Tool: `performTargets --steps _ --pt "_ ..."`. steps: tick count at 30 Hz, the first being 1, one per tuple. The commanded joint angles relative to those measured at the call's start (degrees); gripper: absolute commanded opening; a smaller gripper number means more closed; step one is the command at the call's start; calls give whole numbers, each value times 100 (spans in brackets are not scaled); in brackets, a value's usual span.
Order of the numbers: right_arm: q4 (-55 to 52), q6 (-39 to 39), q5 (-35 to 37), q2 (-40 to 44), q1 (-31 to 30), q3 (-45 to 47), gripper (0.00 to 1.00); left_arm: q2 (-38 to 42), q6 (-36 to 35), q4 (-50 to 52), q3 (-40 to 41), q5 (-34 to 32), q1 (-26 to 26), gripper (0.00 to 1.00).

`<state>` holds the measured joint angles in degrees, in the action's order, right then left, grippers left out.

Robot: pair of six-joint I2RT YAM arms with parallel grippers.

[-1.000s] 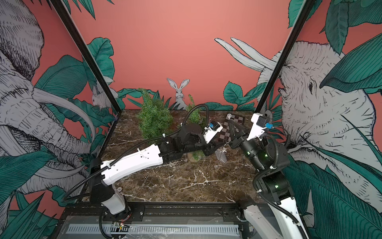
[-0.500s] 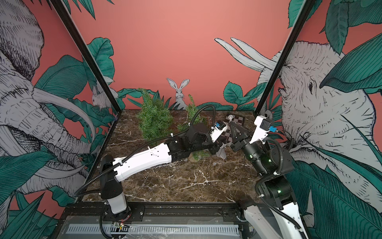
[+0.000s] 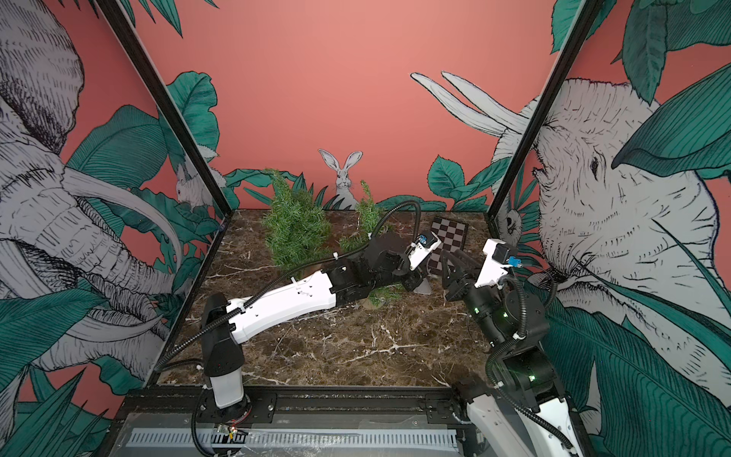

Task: Wrap string light around the christmas tree
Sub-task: Wrap the Christmas tree at the center of the board.

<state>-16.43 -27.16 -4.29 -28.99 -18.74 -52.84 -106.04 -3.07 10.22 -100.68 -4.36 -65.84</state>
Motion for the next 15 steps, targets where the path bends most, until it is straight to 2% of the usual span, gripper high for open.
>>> performTargets --steps 1,3,6,9,11,15 --pt "-78 141 176 400 -16 183 57 422 -385 -456 80 -114 -16 0" --pt "-83 50 272 710 -16 418 58 440 -576 -522 91 -89 -16 0" --pt "-329 -34 944 1200 -17 690 56 470 -762 -573 77 -127 -14 0" --pt "-548 -43 1473 1469 -18 911 50 568 -906 -632 123 -103 -16 0" --pt "-607 -5 1475 1389 -17 983 45 650 -1018 -764 226 -2 -16 0" --pt "-737 70 1107 592 -15 803 44 887 -1220 -1119 515 71 -16 0"
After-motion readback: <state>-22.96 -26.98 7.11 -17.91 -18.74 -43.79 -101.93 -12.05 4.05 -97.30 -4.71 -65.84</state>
